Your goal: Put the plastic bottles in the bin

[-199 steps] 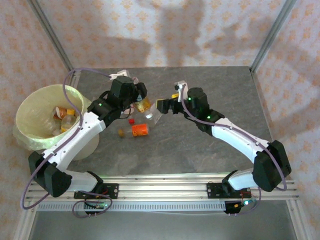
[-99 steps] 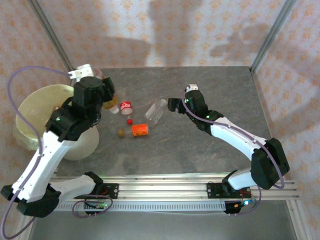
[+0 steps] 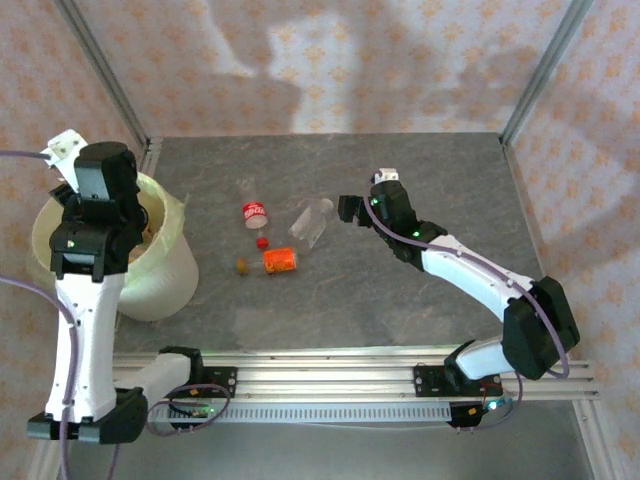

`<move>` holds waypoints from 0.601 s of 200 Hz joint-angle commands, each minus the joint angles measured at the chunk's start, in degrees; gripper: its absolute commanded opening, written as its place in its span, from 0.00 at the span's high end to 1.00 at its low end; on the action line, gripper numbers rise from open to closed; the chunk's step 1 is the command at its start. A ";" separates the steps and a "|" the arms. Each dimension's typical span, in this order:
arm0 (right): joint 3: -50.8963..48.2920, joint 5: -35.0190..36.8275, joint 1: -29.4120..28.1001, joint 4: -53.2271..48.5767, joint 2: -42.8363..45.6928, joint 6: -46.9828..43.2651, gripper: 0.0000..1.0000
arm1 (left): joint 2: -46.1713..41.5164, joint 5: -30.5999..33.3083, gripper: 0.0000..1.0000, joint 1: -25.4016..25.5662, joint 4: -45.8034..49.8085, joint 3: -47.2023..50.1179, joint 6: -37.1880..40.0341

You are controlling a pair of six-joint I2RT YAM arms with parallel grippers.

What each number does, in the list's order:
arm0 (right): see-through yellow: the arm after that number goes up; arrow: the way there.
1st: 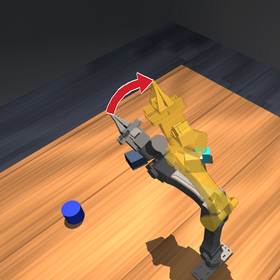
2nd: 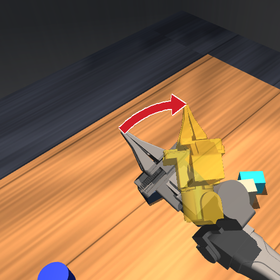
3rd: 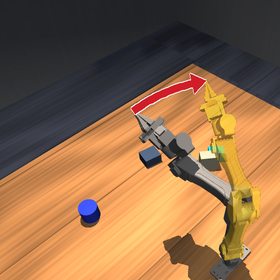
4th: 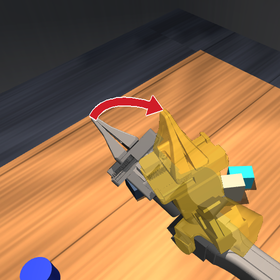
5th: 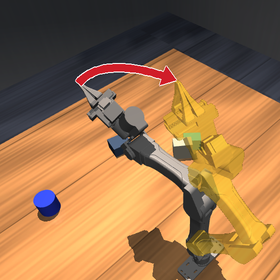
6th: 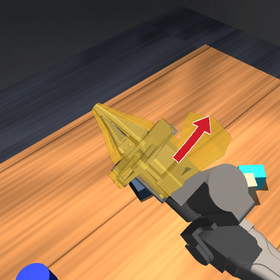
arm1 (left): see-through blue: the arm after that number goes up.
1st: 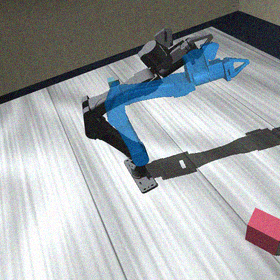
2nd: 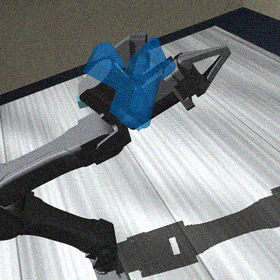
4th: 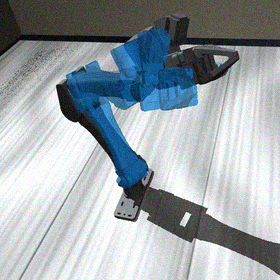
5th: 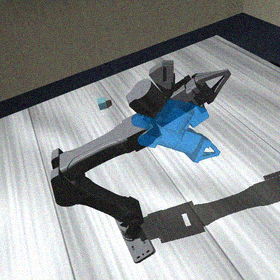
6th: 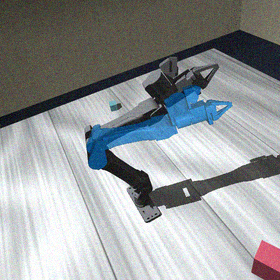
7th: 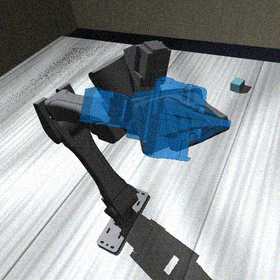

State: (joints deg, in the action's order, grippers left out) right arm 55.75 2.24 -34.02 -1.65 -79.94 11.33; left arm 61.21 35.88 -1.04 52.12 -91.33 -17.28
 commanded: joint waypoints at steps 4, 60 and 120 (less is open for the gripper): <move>-0.81 1.93 -0.03 -0.76 2.11 -1.58 0.01 | 1.53 -13.62 0.42 -5.37 6.00 0.62 -1.27; -0.64 2.24 -0.04 -0.90 2.16 -2.29 0.01 | 7.68 -32.94 0.29 -12.63 7.57 1.66 -0.81; -1.19 2.75 0.01 -0.93 2.24 -2.30 0.01 | 11.93 -36.55 0.13 -12.70 9.22 0.44 -2.38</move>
State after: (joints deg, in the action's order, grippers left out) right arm 55.57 3.14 -34.02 -1.80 -79.22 9.82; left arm 73.32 1.67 -13.23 59.22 -90.17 -18.57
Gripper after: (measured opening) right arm 0.993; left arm 0.855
